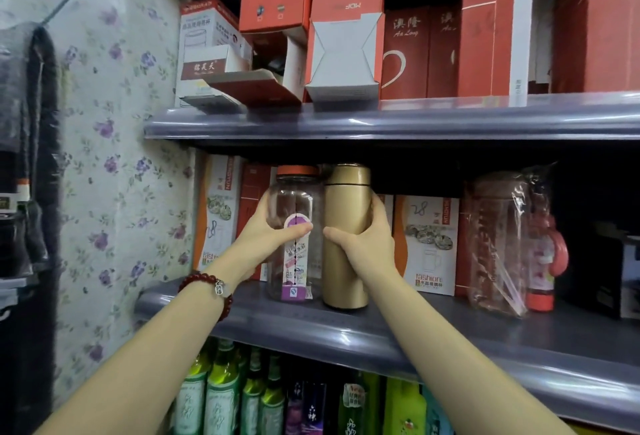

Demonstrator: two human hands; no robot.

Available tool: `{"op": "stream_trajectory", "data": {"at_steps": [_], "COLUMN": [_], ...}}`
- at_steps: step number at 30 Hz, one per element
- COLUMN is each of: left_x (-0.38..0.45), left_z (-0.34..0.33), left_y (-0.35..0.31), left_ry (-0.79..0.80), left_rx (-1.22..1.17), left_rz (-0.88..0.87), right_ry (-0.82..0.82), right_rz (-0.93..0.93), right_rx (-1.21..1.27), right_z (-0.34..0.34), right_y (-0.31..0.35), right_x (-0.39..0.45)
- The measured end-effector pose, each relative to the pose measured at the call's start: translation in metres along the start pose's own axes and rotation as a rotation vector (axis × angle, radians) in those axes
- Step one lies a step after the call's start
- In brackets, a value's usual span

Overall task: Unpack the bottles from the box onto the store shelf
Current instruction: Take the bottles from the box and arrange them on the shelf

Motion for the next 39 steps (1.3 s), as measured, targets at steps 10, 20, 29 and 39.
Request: {"op": "stream_trajectory", "data": {"at_steps": [10, 20, 29, 39], "left_x": [-0.029, -0.099, -0.229, -0.419], "left_z": [-0.011, 0.019, 0.043, 0.112], "left_y": [0.019, -0.005, -0.015, 0.036], "left_ry": [0.115, -0.040, -0.207, -0.104], "left_rx": [0.241, 0.673, 0.853, 1.065], "left_rz": [0.104, 0.168, 0.310, 0.702], "right_ry": [0.148, 0.187, 0.567, 1.004], "right_rz": [-0.163, -0.036, 0.094, -0.088], "right_rx": [-0.275, -0.449, -0.304, -0.306], "right_z": [0.011, 0.033, -0.012, -0.123], "right_y": [-0.016, 0.021, 0.032, -0.010], "right_x": [-0.027, -0.066, -0.165, -0.328]}}
Point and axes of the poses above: each hand's wrist, its own x-axis towards the middle knuckle, its own z-axis out of the back of the hand, y = z × x, the point moved 6 cm from there along x, towards the middle knuckle, and after that the axes turned 12 degrees about x, right-handed, at the moved point
